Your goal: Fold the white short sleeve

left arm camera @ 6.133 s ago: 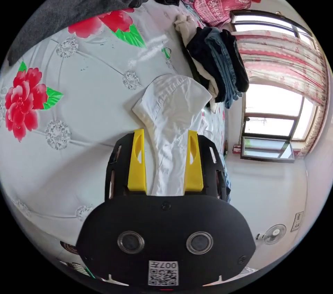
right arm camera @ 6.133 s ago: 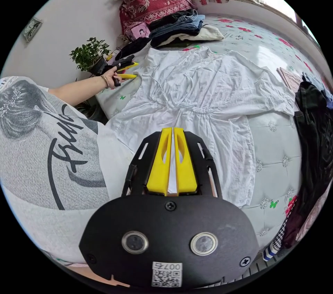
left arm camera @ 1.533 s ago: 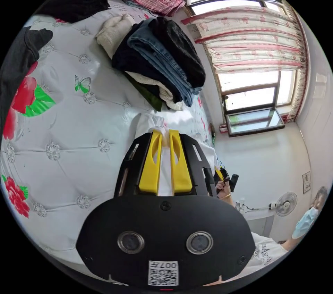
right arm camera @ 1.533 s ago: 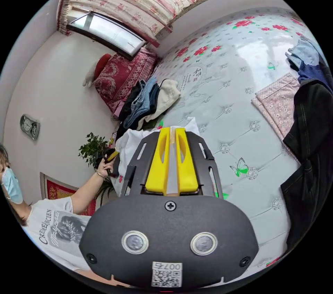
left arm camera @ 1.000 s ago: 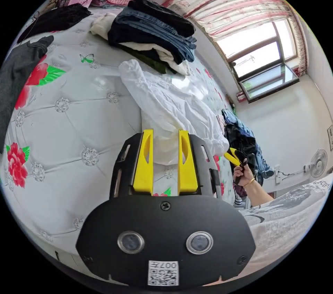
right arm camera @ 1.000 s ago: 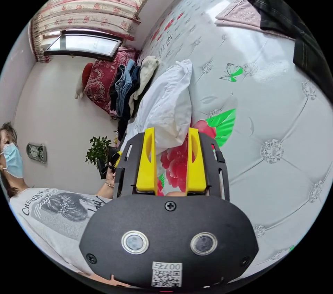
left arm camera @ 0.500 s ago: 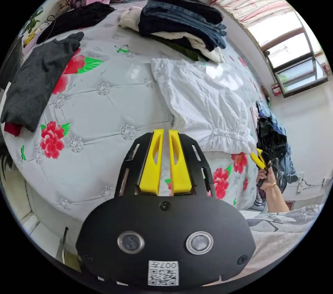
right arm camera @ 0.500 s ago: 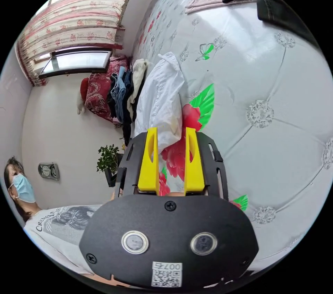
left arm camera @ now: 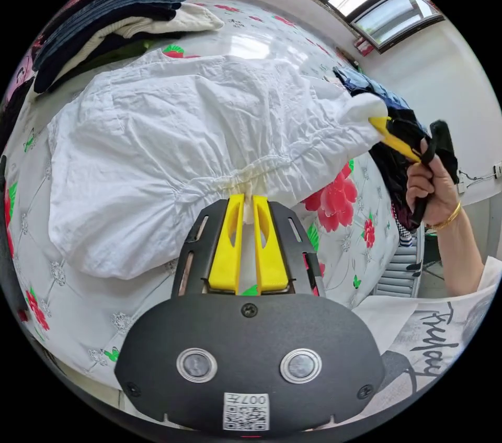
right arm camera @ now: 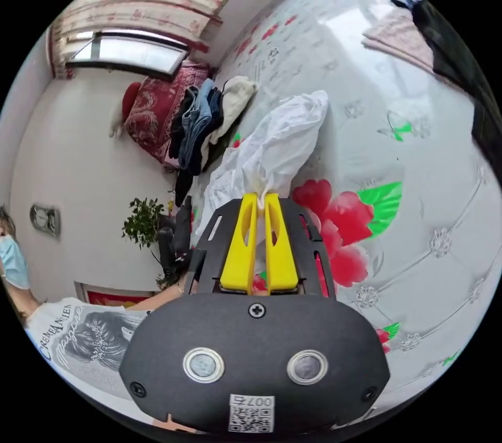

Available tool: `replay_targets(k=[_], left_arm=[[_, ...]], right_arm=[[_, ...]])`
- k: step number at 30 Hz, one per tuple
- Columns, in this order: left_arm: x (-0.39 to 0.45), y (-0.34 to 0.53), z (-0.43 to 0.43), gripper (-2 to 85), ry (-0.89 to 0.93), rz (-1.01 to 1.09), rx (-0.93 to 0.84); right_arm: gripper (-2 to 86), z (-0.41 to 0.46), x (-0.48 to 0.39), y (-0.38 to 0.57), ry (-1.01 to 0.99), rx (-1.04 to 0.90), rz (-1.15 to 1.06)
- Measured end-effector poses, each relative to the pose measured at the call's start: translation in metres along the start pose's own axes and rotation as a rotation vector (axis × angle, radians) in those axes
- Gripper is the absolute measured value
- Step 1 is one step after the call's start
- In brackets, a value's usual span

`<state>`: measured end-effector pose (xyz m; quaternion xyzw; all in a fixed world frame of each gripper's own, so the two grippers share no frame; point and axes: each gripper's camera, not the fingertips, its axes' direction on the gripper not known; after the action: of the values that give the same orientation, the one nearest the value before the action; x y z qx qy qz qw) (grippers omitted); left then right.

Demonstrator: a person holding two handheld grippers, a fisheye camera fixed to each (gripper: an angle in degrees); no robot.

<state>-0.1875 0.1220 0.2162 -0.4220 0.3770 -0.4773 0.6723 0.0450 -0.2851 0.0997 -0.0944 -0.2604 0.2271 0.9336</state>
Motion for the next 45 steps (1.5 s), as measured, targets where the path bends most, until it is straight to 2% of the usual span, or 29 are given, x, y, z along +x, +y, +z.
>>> replay_targets(k=[4,6,9,12,15,19,21,22,24,27,30,32,34,37,42,45], left_arm=[[-0.003,0.005,-0.018,2.7,0.030,-0.030,0.024],[-0.007,0.011,-0.032,3.0,0.055,-0.060,0.037],[-0.017,0.038,-0.061,3.8,0.113,-0.107,0.057],[-0.036,0.080,-0.087,5.6,0.170,-0.149,0.046],[-0.070,0.123,-0.115,6.5,0.209,-0.270,0.041],[-0.128,0.161,-0.158,9.2,0.341,-0.483,0.103],[-0.149,0.164,-0.172,10.8,0.411,-0.539,0.138],[-0.161,0.162,-0.182,12.0,0.451,-0.557,0.171],[-0.175,0.152,-0.193,14.3,0.521,-0.564,0.206],[-0.191,0.128,-0.203,17.3,0.601,-0.560,0.214],[-0.206,0.105,-0.204,17.1,0.633,-0.597,0.201],[-0.217,0.098,-0.203,12.4,0.643,-0.666,0.183],[-0.225,0.094,-0.217,0.9,0.658,-0.700,0.210],[-0.231,0.081,-0.264,-0.4,0.670,-0.604,0.298],[-0.265,0.042,-0.374,-0.7,0.719,-0.441,0.465],[-0.280,0.029,-0.463,-0.7,0.622,-0.314,0.564]], right_arm=[[0.3,0.046,-0.120,-0.028,0.076,-0.162,-0.426],[0.5,0.099,-0.185,-0.022,0.079,-0.300,-0.654],[1.3,0.184,-0.229,0.008,0.069,-0.490,-0.852],[3.1,0.282,-0.225,0.052,0.119,-0.691,-0.890],[4.7,0.333,-0.200,0.085,0.155,-0.771,-0.851],[6.6,0.296,-0.171,0.066,0.053,-0.605,-0.728],[7.8,0.245,-0.127,0.035,0.058,-0.397,-0.569],[8.0,0.233,-0.112,0.028,0.054,-0.354,-0.516],[9.0,0.197,-0.039,0.006,0.022,-0.251,-0.247],[9.6,0.190,0.039,0.009,-0.122,-0.236,0.039],[9.2,0.216,0.081,0.031,-0.202,-0.272,0.193],[8.8,0.241,0.089,0.043,-0.238,-0.358,0.226],[8.2,0.250,0.081,0.053,-0.222,-0.369,0.234],[7.1,0.249,0.040,0.054,-0.244,-0.346,0.142],[5.3,0.248,-0.044,0.020,-0.470,-0.166,0.050],[4.8,0.269,-0.125,0.007,-0.532,-0.127,-0.088]])
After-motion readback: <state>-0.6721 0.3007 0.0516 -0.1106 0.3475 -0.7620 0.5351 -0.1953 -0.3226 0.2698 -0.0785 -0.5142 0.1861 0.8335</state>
